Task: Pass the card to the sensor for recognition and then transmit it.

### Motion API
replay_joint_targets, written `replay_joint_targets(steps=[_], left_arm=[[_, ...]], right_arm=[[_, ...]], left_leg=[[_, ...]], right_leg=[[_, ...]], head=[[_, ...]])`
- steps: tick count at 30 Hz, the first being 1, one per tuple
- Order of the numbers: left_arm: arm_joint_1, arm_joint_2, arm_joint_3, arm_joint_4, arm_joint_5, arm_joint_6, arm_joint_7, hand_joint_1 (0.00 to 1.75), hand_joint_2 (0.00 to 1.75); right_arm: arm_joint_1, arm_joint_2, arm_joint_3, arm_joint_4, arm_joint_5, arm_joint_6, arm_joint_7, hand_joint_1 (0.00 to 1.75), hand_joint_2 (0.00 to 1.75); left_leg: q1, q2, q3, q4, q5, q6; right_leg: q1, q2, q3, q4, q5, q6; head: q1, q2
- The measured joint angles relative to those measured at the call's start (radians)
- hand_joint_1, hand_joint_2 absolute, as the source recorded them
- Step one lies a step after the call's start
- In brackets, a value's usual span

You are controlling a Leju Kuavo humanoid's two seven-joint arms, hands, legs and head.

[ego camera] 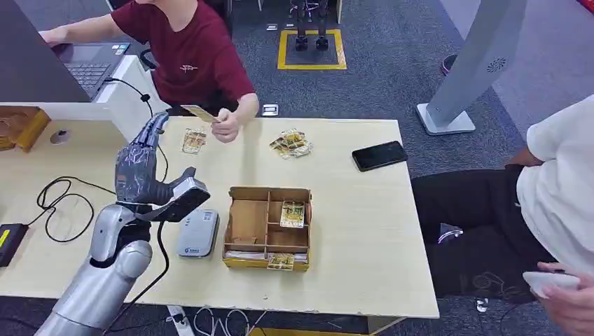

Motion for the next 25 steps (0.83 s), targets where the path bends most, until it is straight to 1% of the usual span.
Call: replay_joint_targets(steps=[1, 3, 6, 10, 12, 13, 16, 17, 18, 20, 22, 25], left_arm=[[0.004, 0.000, 0.004, 0.004, -0.003, 0.001, 0.003, 0.00, 1.75], [0.020, 0.000, 0.028, 0.009, -0.006, 0.037, 0.020, 0.00, 1.75], [0.045, 0.005, 0.059, 0.015, -0.013, 0.077, 0.029, 0.00, 1.75], [0.094, 0.036, 0.127, 0.018, -0.044, 0.144, 0.049, 0.00, 1.75], [0.133, 0.066, 0.192, 0.018, -0.044, 0.175, 0.035, 0.00, 1.75], [0.151, 0.076, 0.219, 0.018, -0.039, 0.178, 0.027, 0.00, 1.75], [0.206, 0.107, 0.293, 0.018, -0.040, 0.193, 0.032, 0.00, 1.75], [0.236, 0.120, 0.326, 0.018, -0.018, 0.201, 0.034, 0.00, 1.75], [0.268, 0.127, 0.363, 0.018, 0.009, 0.205, 0.026, 0.00, 1.75], [0.317, 0.137, 0.433, 0.018, 0.055, 0.212, -0.008, 0.00, 1.75], [0.358, 0.142, 0.496, 0.018, 0.069, 0.221, -0.014, 0.00, 1.75], [0.411, 0.142, 0.609, 0.036, 0.090, 0.215, -0.013, 0.00, 1.75]], right_arm=[[0.001, -0.001, 0.000, -0.002, 0.000, 0.000, 0.000, 0.00, 0.00], [0.004, -0.003, 0.000, -0.004, -0.001, -0.001, 0.000, 0.00, 0.00], [0.009, -0.005, 0.000, -0.004, -0.002, -0.004, -0.001, 0.00, 0.00], [0.016, -0.008, 0.000, -0.004, -0.006, -0.013, -0.011, 0.00, 0.00], [0.022, -0.011, 0.000, -0.004, -0.010, -0.017, -0.016, 0.00, 0.00], [0.025, -0.011, 0.000, -0.004, -0.015, -0.018, -0.018, 0.00, 0.00], [0.030, -0.016, -0.001, -0.004, -0.025, -0.018, -0.028, 0.00, 0.00], [0.030, -0.018, -0.002, -0.003, -0.028, -0.018, -0.036, 0.00, 0.00], [0.031, -0.019, -0.002, -0.003, -0.035, -0.018, -0.041, 0.00, 0.00], [0.038, -0.021, -0.004, -0.002, -0.039, -0.019, -0.052, 0.00, 0.00], [0.040, -0.023, -0.005, 0.002, -0.043, -0.018, -0.056, 0.00, 0.00], [0.039, -0.026, -0.009, 0.008, -0.045, -0.017, -0.071, 0.00, 0.00]], left_leg=[[0.000, 0.000, 0.000, 0.000, 0.000, 0.000], [0.000, 0.000, 0.000, 0.000, 0.000, 0.000], [0.000, 0.000, -0.001, 0.000, 0.000, 0.000], [0.000, 0.002, -0.001, -0.001, 0.000, 0.000], [0.000, 0.002, -0.001, -0.001, 0.000, 0.000], [0.000, 0.002, -0.001, -0.001, 0.000, 0.000], [0.000, 0.001, -0.003, -0.001, 0.000, 0.000], [0.000, 0.003, -0.002, -0.001, -0.001, -0.001], [0.000, 0.005, -0.001, -0.001, -0.001, -0.002], [0.000, 0.006, -0.002, -0.001, -0.001, -0.002], [0.000, 0.004, -0.003, -0.001, -0.001, -0.002], [0.001, 0.005, -0.004, -0.001, -0.002, -0.001]], right_leg=[[0.000, 0.000, 0.000, 0.000, 0.000, 0.000], [0.000, 0.000, 0.000, 0.000, 0.000, 0.000], [0.000, 0.000, 0.000, 0.000, 0.000, 0.000], [0.000, 0.002, -0.001, 0.001, 0.000, 0.000], [0.000, 0.002, -0.001, 0.001, -0.001, 0.000], [0.000, 0.002, -0.002, 0.001, -0.001, 0.000], [0.000, 0.002, -0.002, 0.001, -0.001, 0.000], [0.000, 0.003, -0.002, 0.001, -0.001, 0.000], [0.000, 0.006, -0.002, 0.001, -0.001, 0.000], [0.000, 0.006, -0.003, 0.001, -0.001, 0.000], [0.000, 0.004, -0.004, 0.001, -0.001, 0.000], [0.000, 0.005, -0.004, 0.001, -0.001, 0.000]], head=[[0.000, 0.000], [0.000, 0.000], [0.000, 0.000], [0.000, 0.000], [0.000, 0.000], [0.000, 0.000], [0.000, 0.000], [0.000, 0.000], [0.000, 0.000], [0.000, 0.000], [0.001, 0.000], [0.001, 0.000]])
